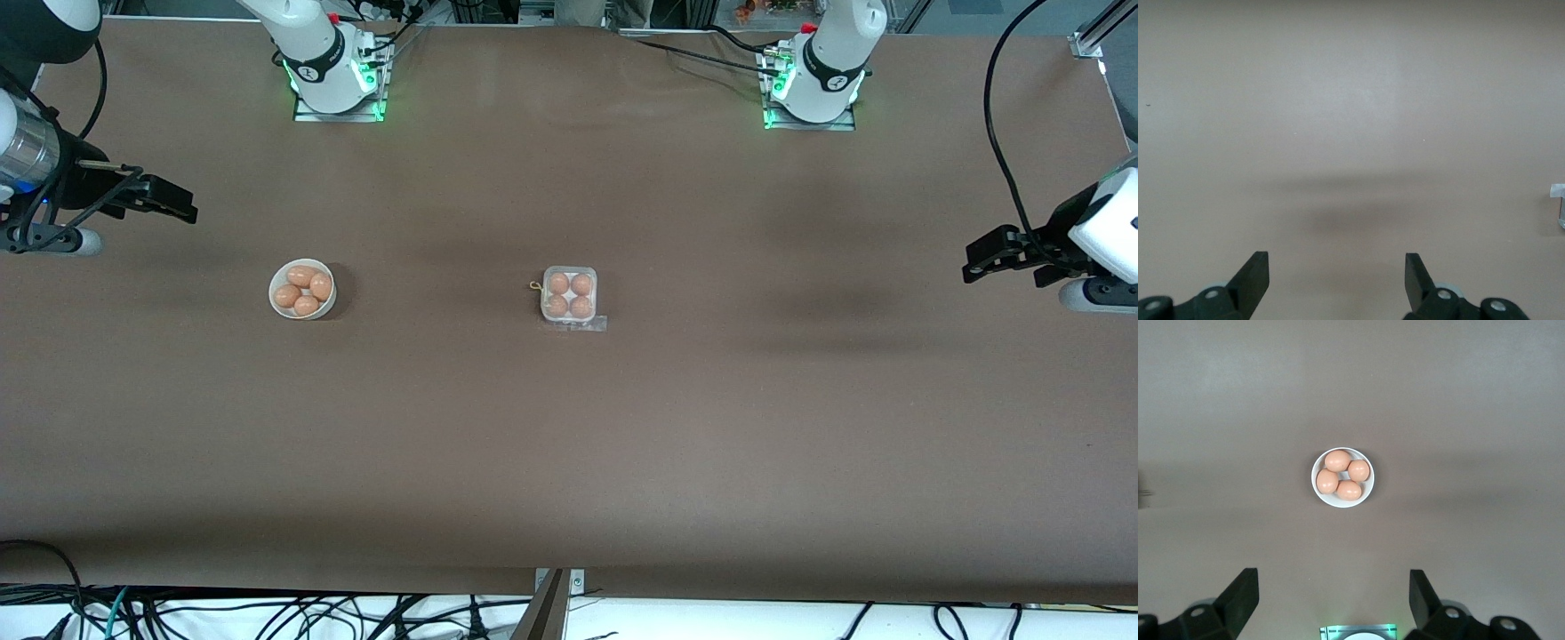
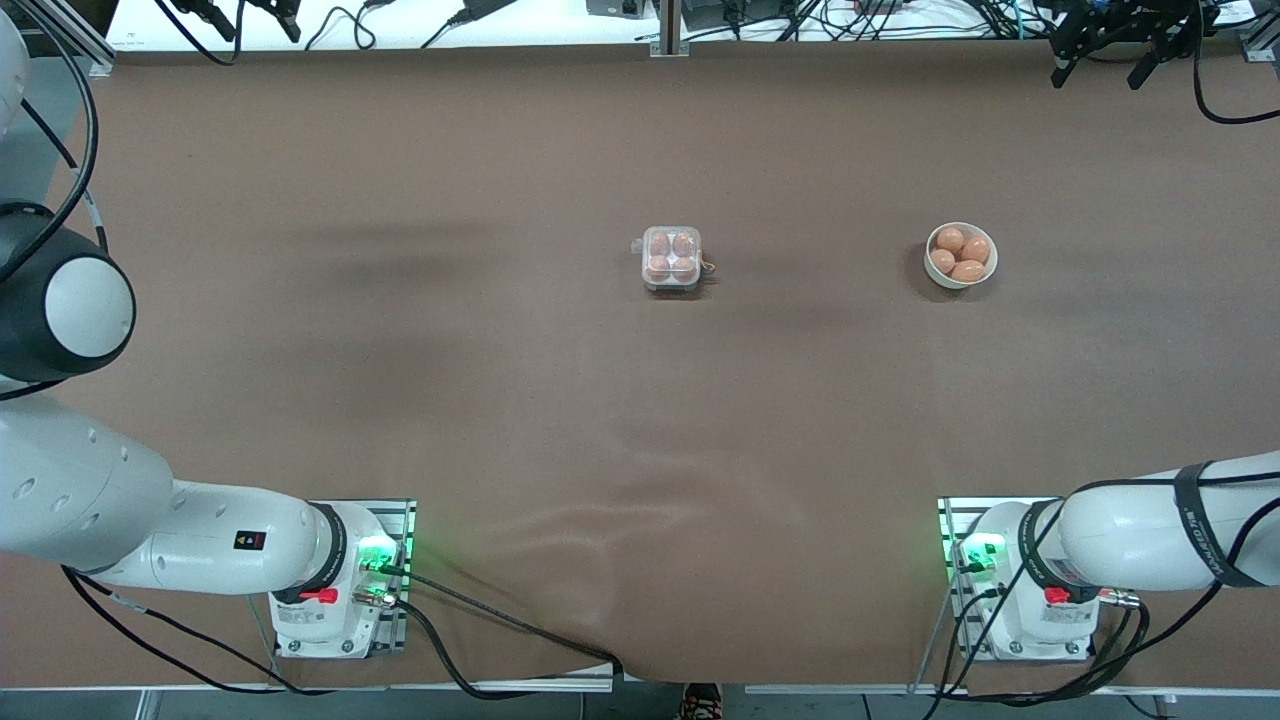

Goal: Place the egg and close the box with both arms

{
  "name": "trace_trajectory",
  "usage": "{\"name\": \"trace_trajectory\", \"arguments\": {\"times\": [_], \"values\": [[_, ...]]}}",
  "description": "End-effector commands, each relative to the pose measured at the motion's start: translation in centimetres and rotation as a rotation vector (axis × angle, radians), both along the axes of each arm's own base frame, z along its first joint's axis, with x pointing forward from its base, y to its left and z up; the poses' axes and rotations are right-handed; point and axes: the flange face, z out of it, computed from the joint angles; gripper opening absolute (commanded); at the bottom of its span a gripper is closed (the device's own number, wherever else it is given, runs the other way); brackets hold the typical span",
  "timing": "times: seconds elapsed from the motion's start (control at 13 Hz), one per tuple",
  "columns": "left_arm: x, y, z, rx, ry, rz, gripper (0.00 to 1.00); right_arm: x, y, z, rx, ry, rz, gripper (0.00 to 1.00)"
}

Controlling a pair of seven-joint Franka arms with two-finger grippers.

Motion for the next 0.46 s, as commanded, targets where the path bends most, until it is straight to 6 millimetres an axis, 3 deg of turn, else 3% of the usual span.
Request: {"name": "trace_trajectory", "arguments": {"times": [0.0,0.38], "values": [[-1.41,-0.36,0.52,-0.006,-0.014,-0.019,0.91,-0.2,-0.17,0.65,0.011,0.005,-0.008,1.0],[-1.61,-0.06,0.78,-0.003,-0.015,-0.019,0.92,-0.2,-0.17,0.65,0.011,0.005,-0.008,1.0]]}}
